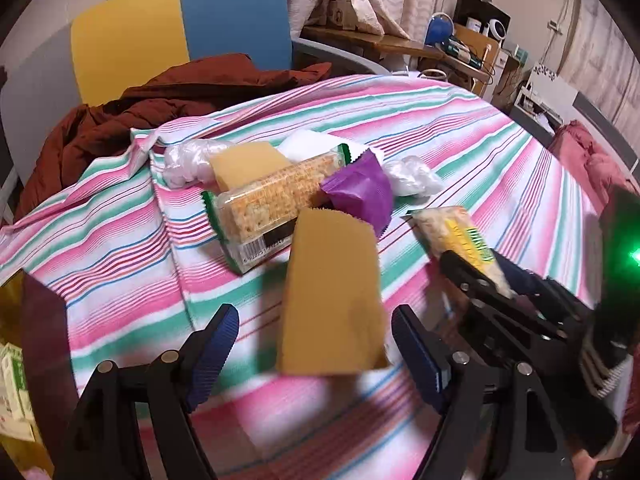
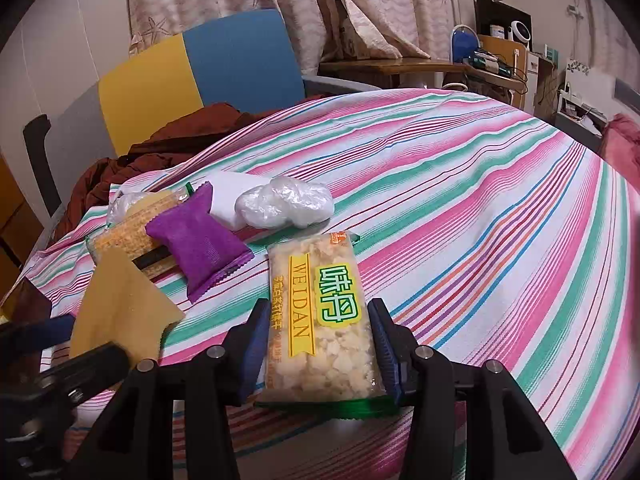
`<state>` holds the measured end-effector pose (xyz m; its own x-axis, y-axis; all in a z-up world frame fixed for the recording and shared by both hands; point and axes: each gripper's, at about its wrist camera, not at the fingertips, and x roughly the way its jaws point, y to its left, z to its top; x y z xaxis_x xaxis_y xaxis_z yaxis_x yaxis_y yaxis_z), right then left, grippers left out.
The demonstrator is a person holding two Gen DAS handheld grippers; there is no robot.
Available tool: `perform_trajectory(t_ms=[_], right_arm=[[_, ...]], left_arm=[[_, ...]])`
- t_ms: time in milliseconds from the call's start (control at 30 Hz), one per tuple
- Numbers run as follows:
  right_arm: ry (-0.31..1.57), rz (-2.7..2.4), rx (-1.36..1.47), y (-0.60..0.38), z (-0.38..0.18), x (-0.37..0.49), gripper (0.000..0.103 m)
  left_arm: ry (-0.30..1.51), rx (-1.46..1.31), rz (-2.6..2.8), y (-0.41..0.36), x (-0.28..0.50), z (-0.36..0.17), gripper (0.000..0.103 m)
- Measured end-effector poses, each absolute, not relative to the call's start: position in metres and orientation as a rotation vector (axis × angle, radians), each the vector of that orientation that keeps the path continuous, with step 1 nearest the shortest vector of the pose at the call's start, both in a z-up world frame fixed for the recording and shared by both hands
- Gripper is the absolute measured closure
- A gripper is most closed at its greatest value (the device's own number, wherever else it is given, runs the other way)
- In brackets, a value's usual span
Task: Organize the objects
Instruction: 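Grasp the WEIDAN cracker packet with the right tool while the left tool grasps the tan sponge, then carry the sponge and cracker packet to the gold tray and open both tools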
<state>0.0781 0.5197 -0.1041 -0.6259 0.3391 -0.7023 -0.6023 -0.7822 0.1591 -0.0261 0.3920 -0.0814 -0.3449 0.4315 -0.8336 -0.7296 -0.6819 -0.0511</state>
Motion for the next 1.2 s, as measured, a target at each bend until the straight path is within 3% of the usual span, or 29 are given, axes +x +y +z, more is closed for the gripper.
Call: perform_trajectory(t_ms=[100,200,267,333,767,1200], right_arm=[[0.521,2.375,-0.917,0.519,-0.105,0.078,0.053],[0.503,2.369,-0.922,0.518,-0.105,0.076,0.053],[0.493,2.367,-0.924,0.517,-0.105,0.075,0.053],[0.486,2.367,-0.920,0.516,-0.105,0.075,0.053],[0.446,2.360,-0.882,0.512,-0.101,0.079,0.055],[0.290,2.416,-0.790,0.486,-0.081,0.086,0.055]], left_arm=[[0.408,-1.156,2.051,0.390,-0.030,-0.093,0.037],[0.302,-1.142,2.048,0.381,-0.030,-0.099,0.038],[0.324,-1.103,2.063,0.380,-0.026,-0.102,0.038],[0.364,-1.048,2.065,0.381,-0.018,-0.103,0.050],[0.367,-0.963,2.192,0.353,0.002,-0.100,0.052],[0.409,-0.899,2.196,0.319,0.037,-0.097,0.052]])
